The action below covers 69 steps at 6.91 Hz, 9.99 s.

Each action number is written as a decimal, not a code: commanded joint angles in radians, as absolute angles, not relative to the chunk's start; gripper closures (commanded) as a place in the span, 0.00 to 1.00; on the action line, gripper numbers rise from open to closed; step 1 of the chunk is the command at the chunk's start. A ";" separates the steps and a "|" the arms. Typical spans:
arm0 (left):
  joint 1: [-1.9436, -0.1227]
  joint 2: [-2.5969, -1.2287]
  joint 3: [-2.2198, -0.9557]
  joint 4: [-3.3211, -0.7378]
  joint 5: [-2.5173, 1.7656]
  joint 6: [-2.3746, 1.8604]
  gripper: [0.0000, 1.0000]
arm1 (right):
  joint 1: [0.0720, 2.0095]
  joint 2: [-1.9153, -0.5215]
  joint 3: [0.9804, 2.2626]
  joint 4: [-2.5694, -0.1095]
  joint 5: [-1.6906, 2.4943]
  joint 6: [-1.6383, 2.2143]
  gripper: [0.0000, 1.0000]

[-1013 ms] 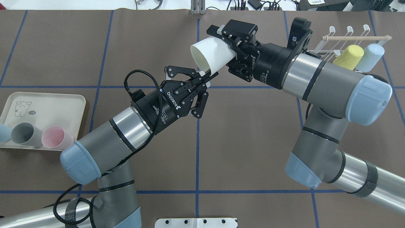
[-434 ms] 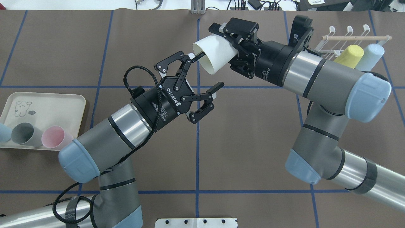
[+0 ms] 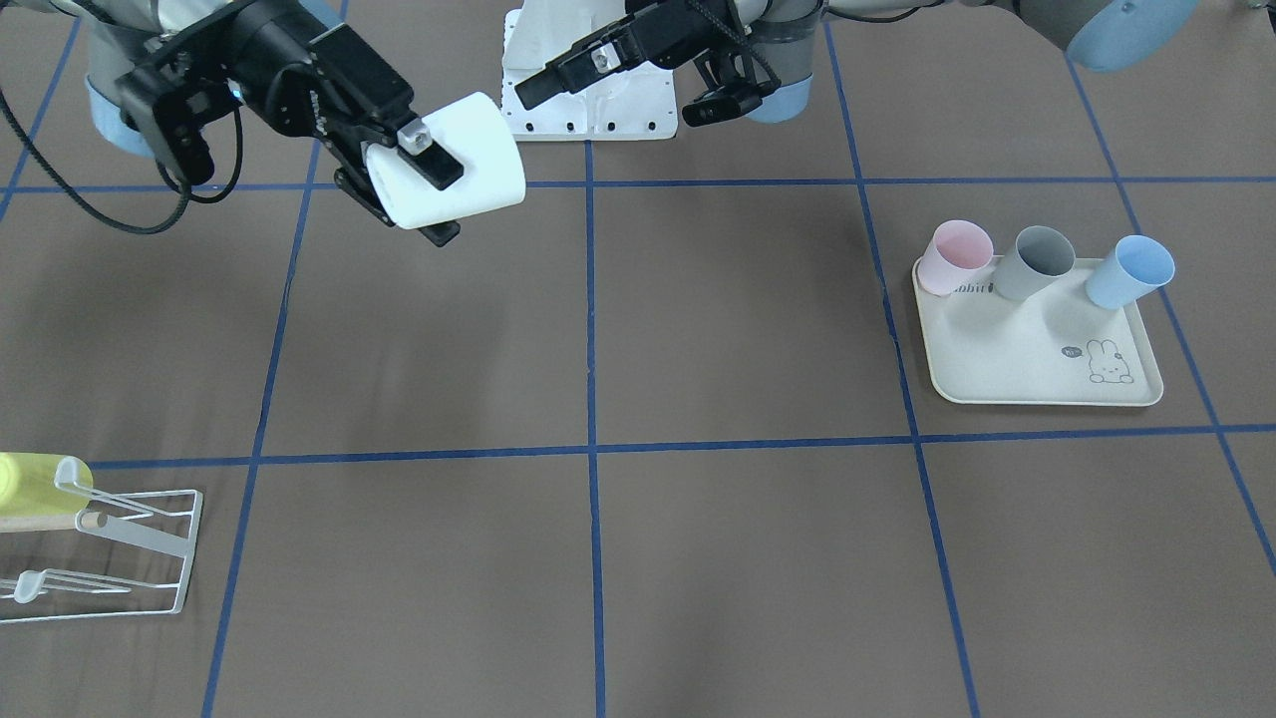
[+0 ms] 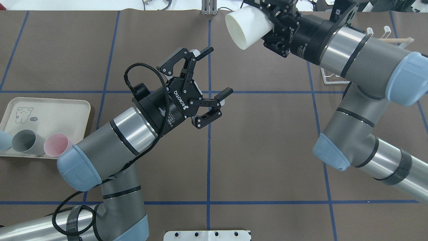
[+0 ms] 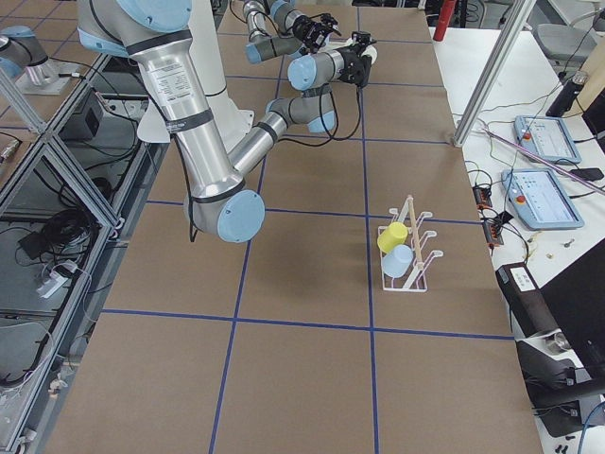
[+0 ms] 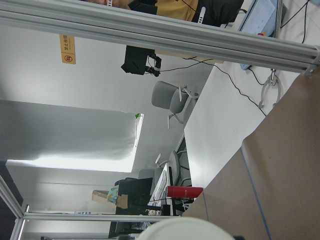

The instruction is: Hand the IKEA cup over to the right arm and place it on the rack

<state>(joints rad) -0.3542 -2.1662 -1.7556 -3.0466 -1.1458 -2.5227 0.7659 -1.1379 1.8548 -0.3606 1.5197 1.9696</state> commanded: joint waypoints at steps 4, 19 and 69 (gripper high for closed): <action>-0.512 -1.883 -1.867 -3.027 -1.346 -2.287 0.00 | 0.997 -1.241 1.810 -0.539 1.526 1.622 1.00; -1.135 -1.247 -1.916 -2.859 -2.083 -1.255 0.00 | 0.913 -1.408 1.749 -0.894 1.239 1.000 1.00; -1.148 -1.290 -1.800 -2.143 -2.157 -0.295 1.00 | 0.999 -1.178 2.016 -1.144 2.111 1.160 0.00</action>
<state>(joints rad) -1.1068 -1.2886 -1.7303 -2.2507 -2.1422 -0.2948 0.9986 -1.1782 2.0143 -1.1444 2.1033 1.1597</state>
